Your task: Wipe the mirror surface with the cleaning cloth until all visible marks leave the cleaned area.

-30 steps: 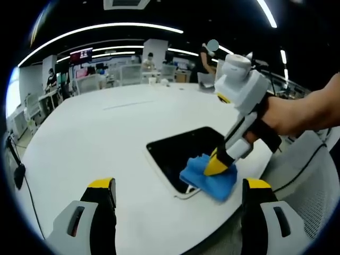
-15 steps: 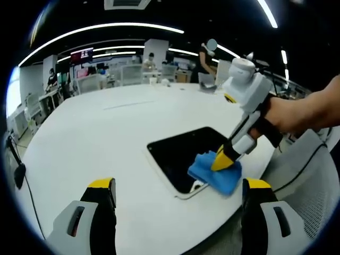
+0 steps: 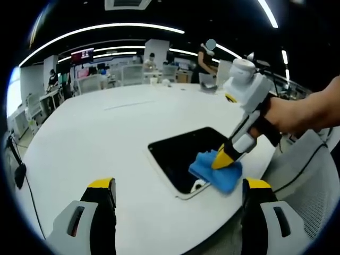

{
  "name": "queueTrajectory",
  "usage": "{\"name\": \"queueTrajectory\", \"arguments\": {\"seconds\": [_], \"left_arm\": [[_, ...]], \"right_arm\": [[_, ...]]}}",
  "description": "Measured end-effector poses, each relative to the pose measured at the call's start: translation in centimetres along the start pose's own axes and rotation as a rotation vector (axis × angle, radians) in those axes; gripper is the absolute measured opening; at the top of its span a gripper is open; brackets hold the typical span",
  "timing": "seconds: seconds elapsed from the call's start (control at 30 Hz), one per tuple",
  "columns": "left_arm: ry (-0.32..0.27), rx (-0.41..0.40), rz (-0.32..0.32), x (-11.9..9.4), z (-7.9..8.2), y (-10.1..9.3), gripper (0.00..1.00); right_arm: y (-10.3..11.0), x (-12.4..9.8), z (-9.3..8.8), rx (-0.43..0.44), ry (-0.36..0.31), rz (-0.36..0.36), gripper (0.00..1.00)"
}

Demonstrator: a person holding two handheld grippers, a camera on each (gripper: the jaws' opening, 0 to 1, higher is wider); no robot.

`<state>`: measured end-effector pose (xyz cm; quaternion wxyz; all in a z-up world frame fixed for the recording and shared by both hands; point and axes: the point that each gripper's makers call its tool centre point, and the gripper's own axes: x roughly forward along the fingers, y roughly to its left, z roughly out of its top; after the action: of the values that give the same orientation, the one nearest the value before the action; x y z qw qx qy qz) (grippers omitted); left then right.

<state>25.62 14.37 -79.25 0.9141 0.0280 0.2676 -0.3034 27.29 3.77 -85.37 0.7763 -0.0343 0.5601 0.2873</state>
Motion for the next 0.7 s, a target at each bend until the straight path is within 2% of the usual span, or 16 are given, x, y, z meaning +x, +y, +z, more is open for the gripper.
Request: {"name": "queueTrajectory", "arguments": {"seconds": [0.7], "left_arm": [[0.0,-0.002,-0.008,0.0,0.1,-0.2,0.99]], "right_arm": [[-1.6,0.6,2.6,0.0,0.001,-0.024,0.01]]}}
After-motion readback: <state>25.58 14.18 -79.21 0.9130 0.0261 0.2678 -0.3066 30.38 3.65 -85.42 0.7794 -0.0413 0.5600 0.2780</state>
